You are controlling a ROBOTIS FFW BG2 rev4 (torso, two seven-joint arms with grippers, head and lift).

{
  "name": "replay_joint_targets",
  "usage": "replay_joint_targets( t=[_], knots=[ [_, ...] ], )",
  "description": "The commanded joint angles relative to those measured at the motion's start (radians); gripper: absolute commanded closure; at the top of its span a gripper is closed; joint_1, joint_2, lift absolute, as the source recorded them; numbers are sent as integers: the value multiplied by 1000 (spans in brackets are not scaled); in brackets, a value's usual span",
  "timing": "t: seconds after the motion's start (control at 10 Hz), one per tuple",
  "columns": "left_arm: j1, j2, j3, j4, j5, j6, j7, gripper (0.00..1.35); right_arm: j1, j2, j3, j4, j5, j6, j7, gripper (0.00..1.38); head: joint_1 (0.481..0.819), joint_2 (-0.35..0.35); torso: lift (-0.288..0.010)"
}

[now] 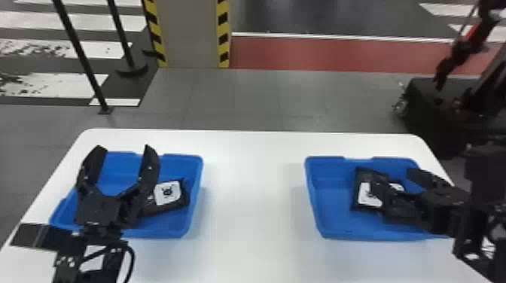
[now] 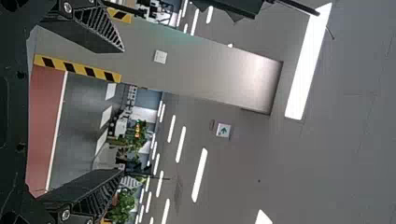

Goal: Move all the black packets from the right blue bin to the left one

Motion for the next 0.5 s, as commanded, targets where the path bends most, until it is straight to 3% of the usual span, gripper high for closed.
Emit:
replay_joint_targets(
  t=[0.0, 0.2, 0.4],
  knots=[
    [2, -3, 2, 0, -3, -8, 0, 107, 20, 0, -3, 16, 4, -17, -39, 329, 695, -29, -110],
    [-1, -3, -3, 0, -11, -13, 0, 107, 32, 0, -14, 68, 1, -73, -108, 331, 695, -57, -110],
    [9, -3, -3, 0, -9, -13, 0, 107, -19, 0, -48, 203, -1, -105, -129, 331, 695, -83, -110]
  ],
)
